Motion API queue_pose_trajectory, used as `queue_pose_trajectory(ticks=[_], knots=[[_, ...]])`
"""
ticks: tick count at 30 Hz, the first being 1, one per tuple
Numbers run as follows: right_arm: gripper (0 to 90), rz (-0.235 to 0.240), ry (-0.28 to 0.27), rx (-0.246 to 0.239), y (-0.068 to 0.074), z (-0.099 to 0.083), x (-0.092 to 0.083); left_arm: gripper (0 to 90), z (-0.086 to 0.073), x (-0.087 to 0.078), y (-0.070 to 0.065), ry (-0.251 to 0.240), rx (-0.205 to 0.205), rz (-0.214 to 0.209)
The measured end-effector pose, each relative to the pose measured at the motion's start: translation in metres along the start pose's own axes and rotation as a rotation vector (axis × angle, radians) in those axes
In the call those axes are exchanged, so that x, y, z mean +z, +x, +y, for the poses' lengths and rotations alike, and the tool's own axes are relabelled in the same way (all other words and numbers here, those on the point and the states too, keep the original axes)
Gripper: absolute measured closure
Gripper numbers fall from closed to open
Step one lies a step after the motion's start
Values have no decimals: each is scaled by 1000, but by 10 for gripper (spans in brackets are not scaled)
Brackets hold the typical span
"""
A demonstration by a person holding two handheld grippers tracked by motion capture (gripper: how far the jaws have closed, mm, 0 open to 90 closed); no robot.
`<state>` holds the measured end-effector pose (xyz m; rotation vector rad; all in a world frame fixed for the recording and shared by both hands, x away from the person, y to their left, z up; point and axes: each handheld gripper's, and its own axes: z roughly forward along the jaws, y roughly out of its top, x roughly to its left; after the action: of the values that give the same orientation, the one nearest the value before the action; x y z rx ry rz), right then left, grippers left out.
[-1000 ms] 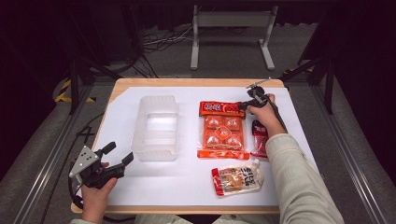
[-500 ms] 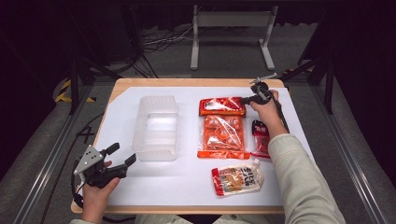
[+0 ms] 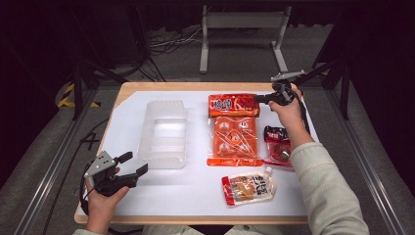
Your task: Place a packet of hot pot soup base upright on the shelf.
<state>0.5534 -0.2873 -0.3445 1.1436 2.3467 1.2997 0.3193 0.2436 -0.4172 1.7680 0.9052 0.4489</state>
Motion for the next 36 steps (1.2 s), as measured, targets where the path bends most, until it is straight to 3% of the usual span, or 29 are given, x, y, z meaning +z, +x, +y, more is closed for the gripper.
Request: queue_pose_trajectory(ticks=[7,13,19,20,23,28,33,36], knots=[[900,43,-66,-34,14,8,-24,295,10,-1,-8,-45,21,3],[900,103,-114,-57,24,13,-44,314,18,2,-11,-52,28,19],[900,160,-154,-95,41,17,-63,340,25,6,-14,-64,21,-21],[900,167,-162,-100,44,18,-66,344,27,8,-14,-79,33,-49],[900,186,-177,-120,52,18,-73,342,30,9,-15,-99,37,-72],[900,206,-207,-164,70,15,-87,284,37,20,-27,-175,70,-109],[900,225,-227,-194,79,11,-96,170,47,39,-39,-127,76,-148],[900,239,-237,-210,84,10,-100,92,51,45,-43,-106,70,-147]])
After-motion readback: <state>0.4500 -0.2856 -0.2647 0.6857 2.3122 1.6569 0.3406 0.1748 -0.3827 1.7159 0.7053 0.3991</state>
